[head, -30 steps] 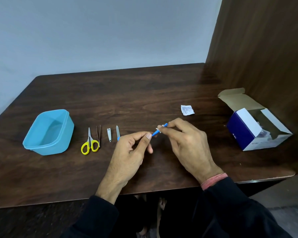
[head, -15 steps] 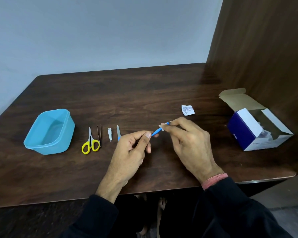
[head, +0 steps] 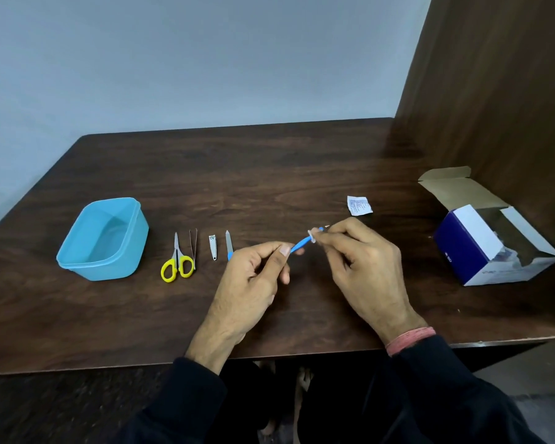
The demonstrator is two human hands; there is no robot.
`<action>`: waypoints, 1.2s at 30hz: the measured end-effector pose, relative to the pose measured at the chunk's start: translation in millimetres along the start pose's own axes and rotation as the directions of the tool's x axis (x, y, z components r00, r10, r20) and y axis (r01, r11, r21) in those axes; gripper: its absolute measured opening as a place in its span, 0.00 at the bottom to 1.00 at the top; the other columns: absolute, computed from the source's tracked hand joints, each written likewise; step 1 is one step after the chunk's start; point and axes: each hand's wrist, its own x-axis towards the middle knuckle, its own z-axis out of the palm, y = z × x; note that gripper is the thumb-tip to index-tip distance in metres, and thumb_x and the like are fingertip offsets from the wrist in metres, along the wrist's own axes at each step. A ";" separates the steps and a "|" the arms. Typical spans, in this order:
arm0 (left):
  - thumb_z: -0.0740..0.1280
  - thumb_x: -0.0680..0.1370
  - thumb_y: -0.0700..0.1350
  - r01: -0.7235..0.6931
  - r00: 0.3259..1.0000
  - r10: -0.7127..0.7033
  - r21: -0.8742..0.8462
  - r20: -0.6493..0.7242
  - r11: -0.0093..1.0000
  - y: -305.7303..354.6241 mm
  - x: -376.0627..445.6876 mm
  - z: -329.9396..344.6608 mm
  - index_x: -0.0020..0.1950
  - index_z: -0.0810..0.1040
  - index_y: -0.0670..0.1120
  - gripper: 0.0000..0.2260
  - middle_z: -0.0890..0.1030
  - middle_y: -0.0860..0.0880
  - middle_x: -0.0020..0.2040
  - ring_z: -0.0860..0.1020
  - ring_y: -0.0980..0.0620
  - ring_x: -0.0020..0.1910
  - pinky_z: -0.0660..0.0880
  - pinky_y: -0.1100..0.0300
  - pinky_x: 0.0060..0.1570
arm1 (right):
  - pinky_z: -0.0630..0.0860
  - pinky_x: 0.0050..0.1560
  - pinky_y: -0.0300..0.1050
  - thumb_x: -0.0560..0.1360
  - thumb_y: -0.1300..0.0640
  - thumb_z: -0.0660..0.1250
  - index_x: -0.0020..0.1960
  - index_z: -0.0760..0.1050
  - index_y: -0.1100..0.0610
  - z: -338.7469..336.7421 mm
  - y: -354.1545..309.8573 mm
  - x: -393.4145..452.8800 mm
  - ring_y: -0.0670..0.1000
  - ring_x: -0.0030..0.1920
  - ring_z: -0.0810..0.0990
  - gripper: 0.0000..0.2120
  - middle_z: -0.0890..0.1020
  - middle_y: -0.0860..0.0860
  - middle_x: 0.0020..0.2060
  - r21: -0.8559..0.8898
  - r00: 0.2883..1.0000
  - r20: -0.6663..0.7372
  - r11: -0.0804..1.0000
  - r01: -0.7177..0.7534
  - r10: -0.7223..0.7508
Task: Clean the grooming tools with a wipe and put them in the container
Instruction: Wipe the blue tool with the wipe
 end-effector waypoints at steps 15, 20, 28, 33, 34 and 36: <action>0.67 0.89 0.54 0.023 0.999 -0.023 0.010 0.026 1.000 0.5 -1.3 -3.3 0.43 0.84 0.44 0.20 0.70 0.41 0.31 0.64 0.47 0.27 0.60 0.61 0.25 | 0.85 0.44 0.52 0.85 0.62 0.74 0.62 0.90 0.52 -1.2 0.8 -3.3 0.49 0.50 0.87 0.10 0.85 0.48 0.52 0.148 0.994 0.063 0.985 0.083 -0.093; 0.71 0.87 0.46 -0.018 0.999 0.019 -0.036 0.031 0.999 -0.9 0.4 -0.9 0.58 0.92 0.54 0.09 0.83 0.51 0.40 0.67 0.53 0.26 0.63 0.62 0.25 | 0.84 0.43 0.50 0.84 0.64 0.74 0.63 0.89 0.53 -3.4 0.0 -2.5 0.46 0.48 0.86 0.11 0.84 0.47 0.53 0.143 0.996 0.041 0.987 0.072 -0.079; 0.76 0.83 0.42 -0.078 0.997 0.077 0.055 0.012 0.996 -6.6 4.1 -4.2 0.61 0.92 0.51 0.08 0.80 0.55 0.44 0.70 0.53 0.25 0.70 0.62 0.23 | 0.87 0.53 0.50 0.84 0.66 0.74 0.61 0.90 0.56 -5.2 -2.5 -2.5 0.47 0.57 0.88 0.10 0.88 0.46 0.57 0.210 0.995 0.046 0.974 0.082 -0.094; 0.77 0.83 0.43 -0.083 0.996 0.081 0.091 0.028 0.992 -5.0 4.4 -5.5 0.64 0.90 0.52 0.10 0.82 0.56 0.46 0.70 0.53 0.24 0.71 0.61 0.23 | 0.86 0.54 0.49 0.84 0.65 0.73 0.62 0.90 0.54 -5.9 -4.8 -5.0 0.46 0.56 0.89 0.11 0.88 0.45 0.58 0.195 0.982 0.098 0.971 0.138 -0.159; 0.77 0.83 0.42 -0.085 0.996 0.082 0.095 0.032 0.992 -4.8 4.4 -5.5 0.64 0.90 0.51 0.11 0.82 0.56 0.46 0.71 0.53 0.25 0.72 0.61 0.23 | 0.86 0.54 0.48 0.86 0.62 0.71 0.62 0.90 0.54 -6.7 -6.1 -4.6 0.46 0.56 0.89 0.11 0.88 0.45 0.58 0.201 0.982 0.098 0.969 0.142 -0.164; 0.77 0.83 0.42 -0.086 0.995 0.082 0.082 0.050 0.993 -4.9 3.5 -5.6 0.65 0.90 0.50 0.11 0.81 0.56 0.46 0.71 0.53 0.27 0.73 0.61 0.24 | 0.86 0.54 0.48 0.89 0.57 0.65 0.62 0.90 0.54 -7.9 -8.0 -3.4 0.46 0.57 0.89 0.13 0.89 0.45 0.58 0.205 0.981 0.094 0.967 0.150 -0.172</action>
